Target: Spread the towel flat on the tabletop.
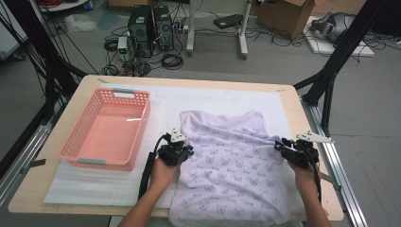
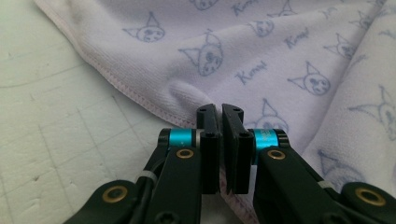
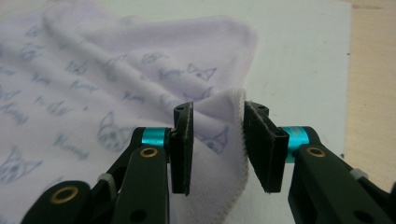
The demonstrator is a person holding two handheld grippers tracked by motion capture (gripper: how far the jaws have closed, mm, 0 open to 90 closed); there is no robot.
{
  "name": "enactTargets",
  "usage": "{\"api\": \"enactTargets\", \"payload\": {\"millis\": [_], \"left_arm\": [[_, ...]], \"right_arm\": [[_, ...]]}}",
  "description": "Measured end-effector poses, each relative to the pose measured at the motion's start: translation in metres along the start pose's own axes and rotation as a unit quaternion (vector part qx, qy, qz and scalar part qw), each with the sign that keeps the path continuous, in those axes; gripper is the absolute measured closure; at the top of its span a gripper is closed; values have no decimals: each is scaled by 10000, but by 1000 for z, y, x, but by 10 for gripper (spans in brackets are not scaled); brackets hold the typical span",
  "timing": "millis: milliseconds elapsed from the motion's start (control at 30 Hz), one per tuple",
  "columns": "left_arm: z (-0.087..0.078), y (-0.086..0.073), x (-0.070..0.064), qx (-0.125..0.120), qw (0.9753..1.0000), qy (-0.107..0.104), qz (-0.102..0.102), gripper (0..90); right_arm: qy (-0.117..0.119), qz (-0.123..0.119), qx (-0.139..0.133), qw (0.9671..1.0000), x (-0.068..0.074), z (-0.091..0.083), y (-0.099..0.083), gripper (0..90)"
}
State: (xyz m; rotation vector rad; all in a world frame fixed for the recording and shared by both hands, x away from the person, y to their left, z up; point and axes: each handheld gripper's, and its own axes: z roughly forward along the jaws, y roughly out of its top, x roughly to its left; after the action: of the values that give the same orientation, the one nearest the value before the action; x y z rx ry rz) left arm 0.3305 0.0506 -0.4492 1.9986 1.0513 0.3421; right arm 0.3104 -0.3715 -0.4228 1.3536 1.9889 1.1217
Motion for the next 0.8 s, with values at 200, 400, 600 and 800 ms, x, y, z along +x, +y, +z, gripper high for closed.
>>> {"api": "enactTargets", "payload": {"millis": [200, 400, 600, 800], "left_arm": [[10, 15, 28, -312, 9952, 834, -401, 866], [1, 16, 41, -738, 9906, 813, -821, 789], [-21, 7, 32, -654, 9953, 285, -657, 453], [-41, -9, 23, -869, 9923, -245, -843, 411]], "right_arm": [[238, -117, 53, 9996, 5, -14, -4, 607], [783, -172, 89, 9967, 12, -28, -11, 563], [1201, -315, 189, 9921, 25, -40, -16, 525], [1028, -635, 477, 9915, 31, -36, -26, 516]]}}
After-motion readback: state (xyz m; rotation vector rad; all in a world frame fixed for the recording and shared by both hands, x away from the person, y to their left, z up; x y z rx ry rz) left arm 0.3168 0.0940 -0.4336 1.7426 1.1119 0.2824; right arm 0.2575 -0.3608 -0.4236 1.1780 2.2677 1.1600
